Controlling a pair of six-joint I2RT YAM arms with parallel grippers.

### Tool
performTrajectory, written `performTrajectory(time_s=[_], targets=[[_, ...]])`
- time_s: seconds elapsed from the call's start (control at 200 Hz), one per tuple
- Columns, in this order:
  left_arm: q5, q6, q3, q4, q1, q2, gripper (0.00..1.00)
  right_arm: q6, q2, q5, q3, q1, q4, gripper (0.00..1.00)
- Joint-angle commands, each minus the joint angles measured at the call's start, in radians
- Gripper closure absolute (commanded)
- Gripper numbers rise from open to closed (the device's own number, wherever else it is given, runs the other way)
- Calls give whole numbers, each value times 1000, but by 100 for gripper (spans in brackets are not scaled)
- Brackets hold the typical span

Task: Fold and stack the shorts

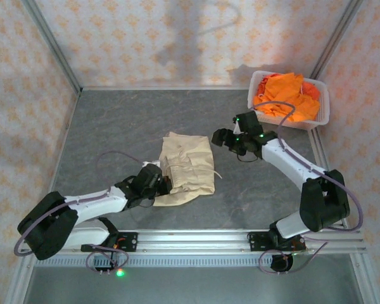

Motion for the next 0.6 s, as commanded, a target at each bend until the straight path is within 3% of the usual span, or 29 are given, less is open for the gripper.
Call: performTrajectory(time_s=[0.0, 0.055, 0.155, 0.195, 0.38, 0.595], targets=[[-104, -74, -26, -29, 6, -15, 88, -2, -14, 10, -20, 50, 41, 21], [-111, -58, 5, -85, 8, -56, 77, -4, -17, 20, -25, 67, 36, 21], [-115, -32, 80, -194, 23, -158, 47, 1, -40, 38, -50, 71, 41, 21], [-109, -27, 114, -247, 39, -193, 40, -3, -55, 54, -62, 71, 41, 20], [15, -3, 220, -327, 166, -239, 30, -30, -116, 104, -96, 71, 19, 19], [111, 105, 394, -404, 215, -43, 22, -55, -149, 135, -102, 71, -15, 18]])
